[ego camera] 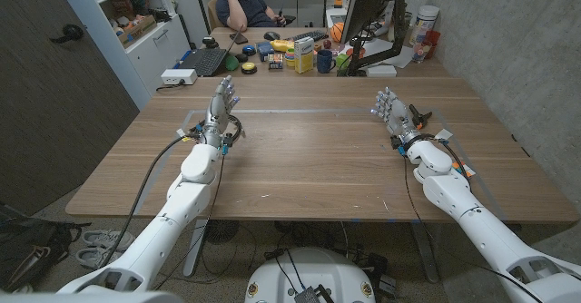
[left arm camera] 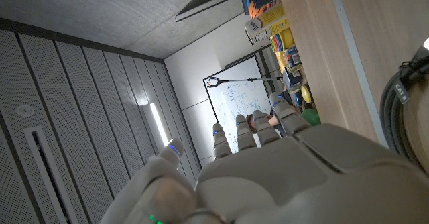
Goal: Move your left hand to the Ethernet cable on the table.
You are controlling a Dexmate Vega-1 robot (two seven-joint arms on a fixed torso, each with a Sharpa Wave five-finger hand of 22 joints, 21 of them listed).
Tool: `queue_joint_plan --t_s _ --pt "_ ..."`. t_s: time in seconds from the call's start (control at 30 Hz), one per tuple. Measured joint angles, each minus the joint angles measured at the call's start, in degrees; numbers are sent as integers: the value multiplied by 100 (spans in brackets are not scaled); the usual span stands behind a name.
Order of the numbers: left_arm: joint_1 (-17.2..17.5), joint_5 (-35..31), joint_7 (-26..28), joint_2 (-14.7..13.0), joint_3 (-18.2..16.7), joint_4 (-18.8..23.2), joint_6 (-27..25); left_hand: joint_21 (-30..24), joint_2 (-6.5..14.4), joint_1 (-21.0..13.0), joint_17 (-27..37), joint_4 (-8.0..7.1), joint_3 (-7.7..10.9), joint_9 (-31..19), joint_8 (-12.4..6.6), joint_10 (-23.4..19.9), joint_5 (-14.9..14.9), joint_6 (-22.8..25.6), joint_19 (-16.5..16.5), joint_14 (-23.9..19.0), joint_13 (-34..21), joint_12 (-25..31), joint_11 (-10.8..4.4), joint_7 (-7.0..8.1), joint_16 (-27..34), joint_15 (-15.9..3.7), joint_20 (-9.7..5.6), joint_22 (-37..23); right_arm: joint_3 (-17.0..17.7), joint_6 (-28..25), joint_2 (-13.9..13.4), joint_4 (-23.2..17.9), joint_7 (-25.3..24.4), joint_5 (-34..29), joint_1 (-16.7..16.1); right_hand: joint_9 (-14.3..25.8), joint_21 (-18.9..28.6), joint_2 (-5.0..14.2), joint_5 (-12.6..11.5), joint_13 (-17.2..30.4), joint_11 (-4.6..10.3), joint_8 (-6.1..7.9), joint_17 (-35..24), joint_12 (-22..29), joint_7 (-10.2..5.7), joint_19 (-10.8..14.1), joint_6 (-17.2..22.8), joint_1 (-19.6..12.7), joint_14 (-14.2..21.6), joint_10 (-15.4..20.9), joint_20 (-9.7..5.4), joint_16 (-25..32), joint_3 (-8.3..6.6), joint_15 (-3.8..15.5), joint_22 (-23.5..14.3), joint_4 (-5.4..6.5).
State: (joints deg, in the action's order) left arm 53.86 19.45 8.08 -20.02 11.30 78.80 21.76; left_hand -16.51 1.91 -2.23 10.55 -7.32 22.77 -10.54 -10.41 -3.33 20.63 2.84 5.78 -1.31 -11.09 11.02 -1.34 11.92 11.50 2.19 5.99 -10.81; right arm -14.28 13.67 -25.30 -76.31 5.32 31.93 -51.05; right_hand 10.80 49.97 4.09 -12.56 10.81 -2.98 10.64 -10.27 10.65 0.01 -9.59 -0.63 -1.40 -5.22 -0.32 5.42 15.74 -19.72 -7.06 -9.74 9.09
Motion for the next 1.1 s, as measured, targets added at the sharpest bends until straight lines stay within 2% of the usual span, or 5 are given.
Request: queue_joint_plan --t_s 0.3,0.6,0.87,1.03,1.1 --pt "77 -866 1037 330 -200 68 226 122 5 -85 0 104 21 0 0 204 0 -104 -215 273 -26 -50 -53 60 -33 20 150 1 143 -22 142 83 106 -103 9 0 0 0 0 0 0 0 -28 0 0 0 0 0 0 0 0 0 0 0 0 0" --pt "98 -2370 2588 632 -366 242 107 236 -44 -240 27 253 30 -3 0 586 0 -234 -422 527 -53 -71 -91 67 -79 59 357 1 248 -40 254 163 225 -212 41 -1 -40 0 0 0 1 0 -28 0 0 0 0 0 0 0 0 0 17 1 1 -17" --pt "130 -3830 3531 492 -367 743 -1014 278 -144 -385 26 420 21 -27 -23 647 -15 -234 -506 579 -52 -70 -152 67 -79 81 555 1 315 -44 326 232 301 -270 70 -1 -62 0 0 -1 1 0 -27 0 0 0 0 0 0 0 0 0 43 1 1 9" --pt "137 -4497 3614 314 -296 1029 -1885 323 -200 -502 26 554 27 -27 -23 699 -74 -278 -509 712 -52 -49 -203 59 -78 56 592 1 344 -44 354 275 333 -295 83 -1 -62 0 0 -1 1 0 -27 0 0 0 0 0 0 0 0 0 43 1 1 9" --pt "137 -4823 3548 108 -210 1266 -2367 339 -269 -626 21 668 29 -27 -69 644 -130 -288 -486 721 -52 -21 -258 59 -61 48 614 10 361 -41 369 291 356 -306 87 -1 -62 0 0 -1 1 0 -27 0 0 0 0 0 0 0 0 -11 47 1 1 5"
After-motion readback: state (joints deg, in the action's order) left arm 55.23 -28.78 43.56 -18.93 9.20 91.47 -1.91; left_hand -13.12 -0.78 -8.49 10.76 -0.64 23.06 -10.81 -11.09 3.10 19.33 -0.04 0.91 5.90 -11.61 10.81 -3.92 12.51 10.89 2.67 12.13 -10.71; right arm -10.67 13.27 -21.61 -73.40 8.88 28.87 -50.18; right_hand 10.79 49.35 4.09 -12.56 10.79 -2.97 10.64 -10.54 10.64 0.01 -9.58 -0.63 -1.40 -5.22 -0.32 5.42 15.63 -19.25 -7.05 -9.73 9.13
